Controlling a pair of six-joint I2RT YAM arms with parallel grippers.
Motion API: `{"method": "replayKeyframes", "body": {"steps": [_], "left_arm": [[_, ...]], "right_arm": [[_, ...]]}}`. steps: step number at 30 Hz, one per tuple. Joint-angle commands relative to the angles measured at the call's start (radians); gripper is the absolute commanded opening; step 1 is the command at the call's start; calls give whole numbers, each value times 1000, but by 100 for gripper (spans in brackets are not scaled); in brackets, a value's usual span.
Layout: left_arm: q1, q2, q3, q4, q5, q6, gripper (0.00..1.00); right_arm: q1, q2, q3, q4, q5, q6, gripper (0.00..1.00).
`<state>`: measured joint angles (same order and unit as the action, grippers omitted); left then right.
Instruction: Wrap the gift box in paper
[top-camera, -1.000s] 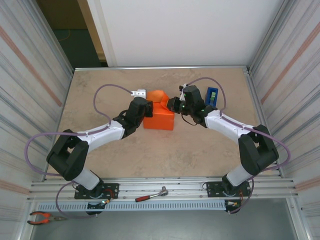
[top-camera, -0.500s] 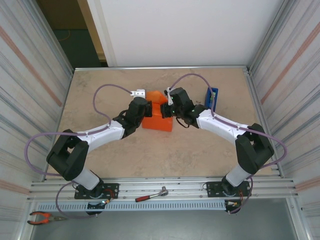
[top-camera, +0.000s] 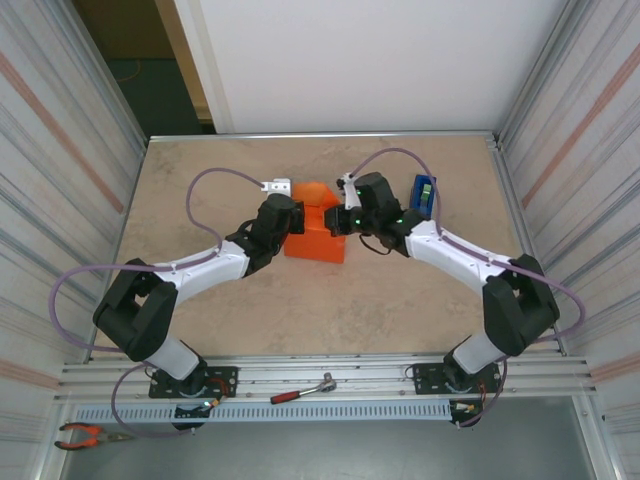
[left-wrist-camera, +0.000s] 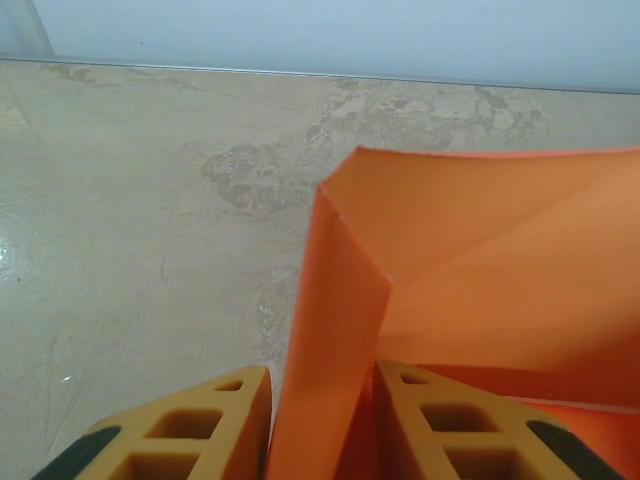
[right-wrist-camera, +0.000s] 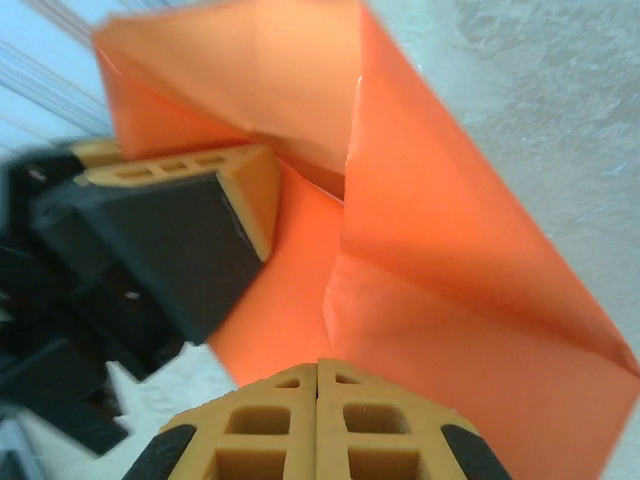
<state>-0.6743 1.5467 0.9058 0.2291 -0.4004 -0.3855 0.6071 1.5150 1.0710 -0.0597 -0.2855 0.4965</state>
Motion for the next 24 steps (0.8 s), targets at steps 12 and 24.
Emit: {"method": "replayKeyframes", "body": {"steps": [12,24], "left_arm": [[-8,20,12,-56,20,3,33],[-9,13,8,-51,20,-2,33]], "right_arm": [[-164,-28,-58,177,-152,198,0],[-80,105,-8,149,-113,167,0]]}}
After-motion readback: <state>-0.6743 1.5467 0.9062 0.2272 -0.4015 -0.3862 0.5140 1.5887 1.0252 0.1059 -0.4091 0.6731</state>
